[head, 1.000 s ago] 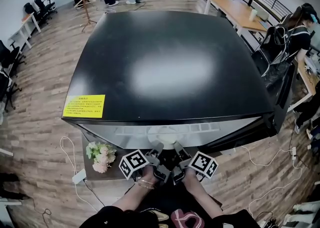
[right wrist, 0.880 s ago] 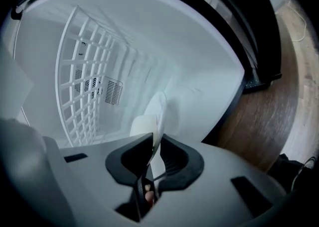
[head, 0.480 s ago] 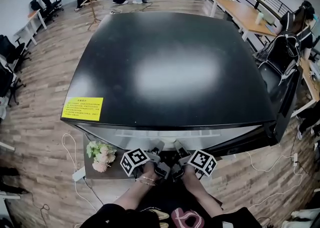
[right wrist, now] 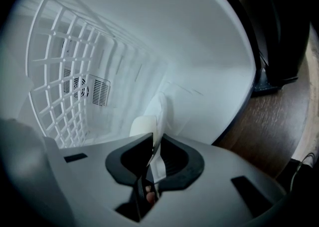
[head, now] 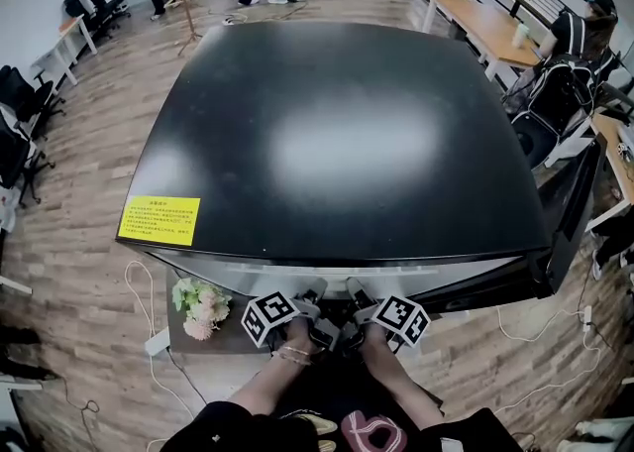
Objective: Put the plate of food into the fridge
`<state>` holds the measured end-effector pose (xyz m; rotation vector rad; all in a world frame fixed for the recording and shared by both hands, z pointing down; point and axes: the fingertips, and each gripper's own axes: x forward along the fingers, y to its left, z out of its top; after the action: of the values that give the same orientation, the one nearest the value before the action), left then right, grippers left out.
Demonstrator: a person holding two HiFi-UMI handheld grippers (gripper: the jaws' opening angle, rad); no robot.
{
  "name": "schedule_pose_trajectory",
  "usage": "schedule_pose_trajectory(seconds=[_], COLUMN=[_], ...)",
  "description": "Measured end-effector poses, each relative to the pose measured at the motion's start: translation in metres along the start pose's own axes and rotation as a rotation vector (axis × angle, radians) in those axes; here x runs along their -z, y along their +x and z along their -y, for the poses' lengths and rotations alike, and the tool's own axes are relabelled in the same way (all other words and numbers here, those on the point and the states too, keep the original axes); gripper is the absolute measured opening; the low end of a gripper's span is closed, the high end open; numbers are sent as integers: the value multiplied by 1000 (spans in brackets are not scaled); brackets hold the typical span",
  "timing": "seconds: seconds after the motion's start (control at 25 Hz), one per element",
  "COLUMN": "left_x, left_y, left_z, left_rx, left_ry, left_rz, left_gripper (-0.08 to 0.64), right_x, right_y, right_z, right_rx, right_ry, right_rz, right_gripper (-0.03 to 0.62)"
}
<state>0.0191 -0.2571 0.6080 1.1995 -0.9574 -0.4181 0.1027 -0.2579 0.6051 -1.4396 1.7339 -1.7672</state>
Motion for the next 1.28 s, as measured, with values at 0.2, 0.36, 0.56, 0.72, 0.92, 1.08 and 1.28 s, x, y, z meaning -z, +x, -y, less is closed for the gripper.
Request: schedule_pose_trajectory(seconds=[0.2, 0.36, 0.56, 0.72, 0.92, 1.08, 1.28], left_x=[-2, -6, -6, -8, -10, -11, -14], left_y=[3, 7, 10, 13, 18, 20, 22], left_z=[-1, -1, -3, -1, -3, -1, 1], left_rx=[-7, -18, -27, -30, -38, -41, -48], left_ry=[-11, -23, -33, -46, -64, -51, -53], left_rz=[4, 2, 6, 5, 13, 25, 45], left_gripper=[23, 23, 23, 23, 21, 21, 21], right_x=[-2, -4, -6, -8, -11, -9, -15], right_y=[4, 8, 11, 14, 17, 16, 20], right_z=[1, 1, 3, 2, 2, 10, 5], right_rx=[6, 19, 29, 33, 23, 36, 33], right_ry=[-3, 0, -9, -8, 19, 33, -20], right_rz=[-2, -8, -18, -18, -24, -45, -54], right_gripper=[58, 60, 60, 61, 61, 63, 69])
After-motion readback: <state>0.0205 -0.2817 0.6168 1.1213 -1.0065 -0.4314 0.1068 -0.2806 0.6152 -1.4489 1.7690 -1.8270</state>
